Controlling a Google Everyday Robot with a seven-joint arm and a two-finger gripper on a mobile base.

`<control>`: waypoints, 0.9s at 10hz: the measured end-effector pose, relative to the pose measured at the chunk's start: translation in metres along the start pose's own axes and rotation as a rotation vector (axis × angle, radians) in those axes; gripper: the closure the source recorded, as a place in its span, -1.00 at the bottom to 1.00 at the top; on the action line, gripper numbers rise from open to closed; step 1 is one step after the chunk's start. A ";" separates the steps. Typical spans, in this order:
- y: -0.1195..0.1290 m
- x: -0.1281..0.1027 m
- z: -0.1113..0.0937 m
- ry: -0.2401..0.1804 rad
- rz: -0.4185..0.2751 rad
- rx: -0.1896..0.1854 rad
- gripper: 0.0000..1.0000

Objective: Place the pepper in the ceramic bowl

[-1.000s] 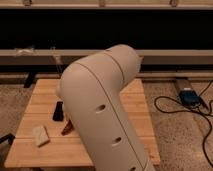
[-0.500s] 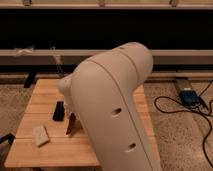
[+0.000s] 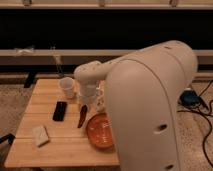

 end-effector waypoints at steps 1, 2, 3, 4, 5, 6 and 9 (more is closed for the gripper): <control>-0.014 -0.001 -0.007 0.001 0.006 0.010 1.00; -0.031 -0.003 -0.012 0.008 0.017 0.025 1.00; -0.054 -0.002 -0.016 0.019 0.023 0.044 0.88; -0.067 0.000 -0.016 0.031 0.014 0.059 0.68; -0.075 0.003 -0.015 0.039 0.001 0.067 0.52; -0.080 0.006 -0.014 0.048 -0.013 0.072 0.32; -0.088 0.019 -0.009 0.074 -0.052 0.076 -0.30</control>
